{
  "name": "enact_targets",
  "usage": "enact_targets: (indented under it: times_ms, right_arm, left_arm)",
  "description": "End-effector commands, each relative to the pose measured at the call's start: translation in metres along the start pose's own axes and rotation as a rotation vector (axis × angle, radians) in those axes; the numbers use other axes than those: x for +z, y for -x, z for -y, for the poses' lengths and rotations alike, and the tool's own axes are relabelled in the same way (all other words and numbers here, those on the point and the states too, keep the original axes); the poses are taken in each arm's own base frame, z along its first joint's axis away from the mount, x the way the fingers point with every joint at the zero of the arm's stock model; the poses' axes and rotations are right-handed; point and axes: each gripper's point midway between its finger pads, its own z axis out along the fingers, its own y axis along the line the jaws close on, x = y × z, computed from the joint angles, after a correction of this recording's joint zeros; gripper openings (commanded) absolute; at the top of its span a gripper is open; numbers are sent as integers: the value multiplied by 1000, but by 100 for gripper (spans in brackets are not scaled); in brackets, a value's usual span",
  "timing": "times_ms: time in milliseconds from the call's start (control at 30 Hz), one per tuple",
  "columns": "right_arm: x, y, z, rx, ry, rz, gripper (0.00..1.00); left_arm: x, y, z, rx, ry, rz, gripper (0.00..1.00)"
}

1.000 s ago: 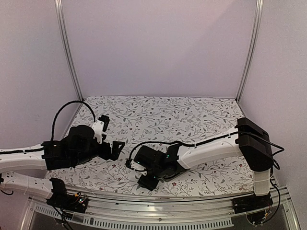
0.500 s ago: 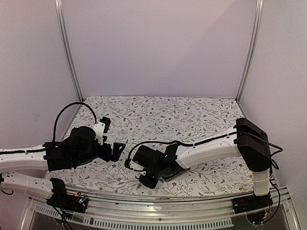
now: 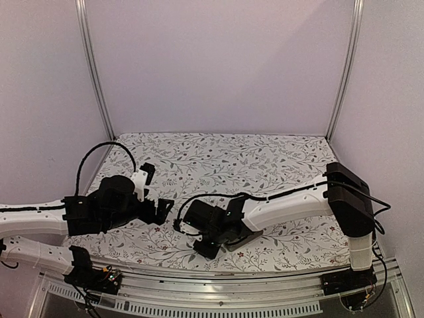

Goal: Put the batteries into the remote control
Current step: Pick up the battery cover at the center of the board.

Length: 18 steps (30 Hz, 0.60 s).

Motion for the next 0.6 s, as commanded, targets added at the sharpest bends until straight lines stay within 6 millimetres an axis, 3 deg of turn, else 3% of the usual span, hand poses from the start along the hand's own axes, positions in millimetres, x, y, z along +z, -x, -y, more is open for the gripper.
enact_targets:
  times_ms: [0, 133, 300, 467, 567]
  right_arm:
    - [-12, 13, 13, 22, -24, 28, 19]
    - [-31, 36, 19, 43, -16, 119, 18]
    - [-56, 65, 41, 108, -14, 243, 17]
    - [-89, 76, 84, 214, -63, 347, 16]
    - [-113, 70, 112, 306, -84, 396, 15]
  left_arm:
    - [2, 0, -4, 1, 5, 9, 100]
    - [3, 1, -3, 6, 2, 16, 100]
    - [5, 10, 2, 38, -5, 26, 100]
    - [11, 14, 12, 67, -36, 19, 100]
    - [10, 17, 34, 71, -144, 29, 97]
